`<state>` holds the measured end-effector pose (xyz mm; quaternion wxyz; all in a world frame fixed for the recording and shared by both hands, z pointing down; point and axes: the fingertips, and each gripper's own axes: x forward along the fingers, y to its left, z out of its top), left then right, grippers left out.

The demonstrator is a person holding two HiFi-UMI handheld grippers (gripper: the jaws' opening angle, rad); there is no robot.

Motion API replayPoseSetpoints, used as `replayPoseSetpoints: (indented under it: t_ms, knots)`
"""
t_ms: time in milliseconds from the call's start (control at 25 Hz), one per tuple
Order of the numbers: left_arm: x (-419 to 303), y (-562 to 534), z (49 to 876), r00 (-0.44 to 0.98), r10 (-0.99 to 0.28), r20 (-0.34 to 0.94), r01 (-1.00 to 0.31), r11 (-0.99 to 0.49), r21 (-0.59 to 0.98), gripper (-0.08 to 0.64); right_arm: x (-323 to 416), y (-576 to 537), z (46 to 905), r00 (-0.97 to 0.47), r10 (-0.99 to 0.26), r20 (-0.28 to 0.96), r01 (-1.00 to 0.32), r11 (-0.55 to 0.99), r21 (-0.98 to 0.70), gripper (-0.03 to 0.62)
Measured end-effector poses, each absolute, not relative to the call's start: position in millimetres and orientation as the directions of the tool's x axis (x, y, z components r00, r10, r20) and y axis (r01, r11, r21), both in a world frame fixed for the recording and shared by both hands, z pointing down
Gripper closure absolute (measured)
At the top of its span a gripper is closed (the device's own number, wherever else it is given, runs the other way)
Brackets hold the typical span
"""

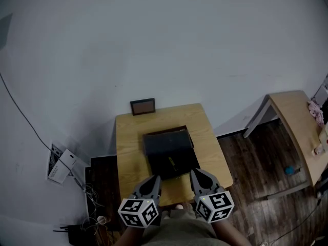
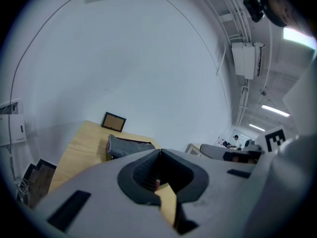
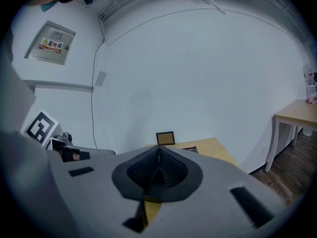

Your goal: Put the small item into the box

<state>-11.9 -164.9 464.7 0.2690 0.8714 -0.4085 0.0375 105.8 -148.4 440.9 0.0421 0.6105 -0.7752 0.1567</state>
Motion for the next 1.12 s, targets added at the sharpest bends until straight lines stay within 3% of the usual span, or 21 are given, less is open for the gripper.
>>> replayPoseSetpoints:
  t_ms: [1120]
  knots:
    - [-33,-181,474,0.649,-0.705,0.287,-0.738,-0.492,0.461,0.557,82,-162,441,-0.264,-0.931,0.25,-0.961,0.232,-0.151,0.592]
